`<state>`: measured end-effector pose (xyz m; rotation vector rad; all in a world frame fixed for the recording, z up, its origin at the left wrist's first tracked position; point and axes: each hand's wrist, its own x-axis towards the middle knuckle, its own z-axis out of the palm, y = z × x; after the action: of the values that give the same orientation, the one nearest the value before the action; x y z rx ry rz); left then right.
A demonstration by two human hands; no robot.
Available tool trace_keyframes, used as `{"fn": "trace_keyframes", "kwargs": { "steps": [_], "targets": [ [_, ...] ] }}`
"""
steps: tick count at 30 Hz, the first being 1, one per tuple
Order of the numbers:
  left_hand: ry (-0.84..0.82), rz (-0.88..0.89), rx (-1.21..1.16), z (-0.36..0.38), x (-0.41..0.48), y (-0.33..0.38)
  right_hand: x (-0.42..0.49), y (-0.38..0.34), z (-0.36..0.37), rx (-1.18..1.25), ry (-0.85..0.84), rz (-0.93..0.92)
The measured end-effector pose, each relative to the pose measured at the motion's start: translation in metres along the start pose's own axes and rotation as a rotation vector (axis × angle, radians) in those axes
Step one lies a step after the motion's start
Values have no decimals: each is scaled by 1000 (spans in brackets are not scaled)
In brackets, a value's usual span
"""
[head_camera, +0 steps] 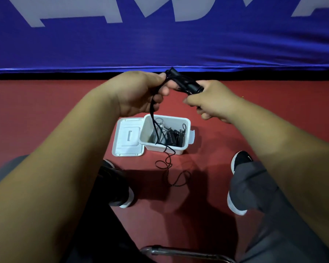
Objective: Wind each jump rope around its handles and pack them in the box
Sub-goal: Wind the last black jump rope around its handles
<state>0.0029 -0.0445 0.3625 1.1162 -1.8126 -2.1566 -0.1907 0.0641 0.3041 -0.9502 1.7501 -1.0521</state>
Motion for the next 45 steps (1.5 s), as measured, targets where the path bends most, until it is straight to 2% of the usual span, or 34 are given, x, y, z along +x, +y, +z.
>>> {"fn": "trace_keyframes", "kwargs": {
  "steps": [2, 9, 15, 19, 26, 29, 34, 38, 41, 45],
  "targets": [
    [14, -15, 95, -4, -1, -1, 0, 1, 0, -15, -9, 19],
    [126, 92, 448, -5, -5, -8, -6, -3, 1, 326, -223, 85],
    [44, 50, 543, 14, -8, -12, -7, -9, 11, 503, -95, 110],
    [32, 79, 573, 14, -6, -15, -2, -15, 7, 595, -72, 132],
    [-163, 83, 586, -18, -14, -9, -3, -25, 2, 650, -157, 150],
    [-120, 56, 643, -28, -15, -7, -6, -29, -1, 636, -169, 144],
    [-68, 54, 868, -31, -10, -11, -12, -37, -4, 629, -163, 136],
    [30, 41, 991, -17, -3, -18, -13, -40, -6, 622, -197, 116],
    [75, 18, 867, -10, 0, -20, -9, -40, -14, 634, -178, 116],
    [75, 108, 430, -13, -8, -13, -4, -37, -21, 695, -101, 143]
  ]
}}
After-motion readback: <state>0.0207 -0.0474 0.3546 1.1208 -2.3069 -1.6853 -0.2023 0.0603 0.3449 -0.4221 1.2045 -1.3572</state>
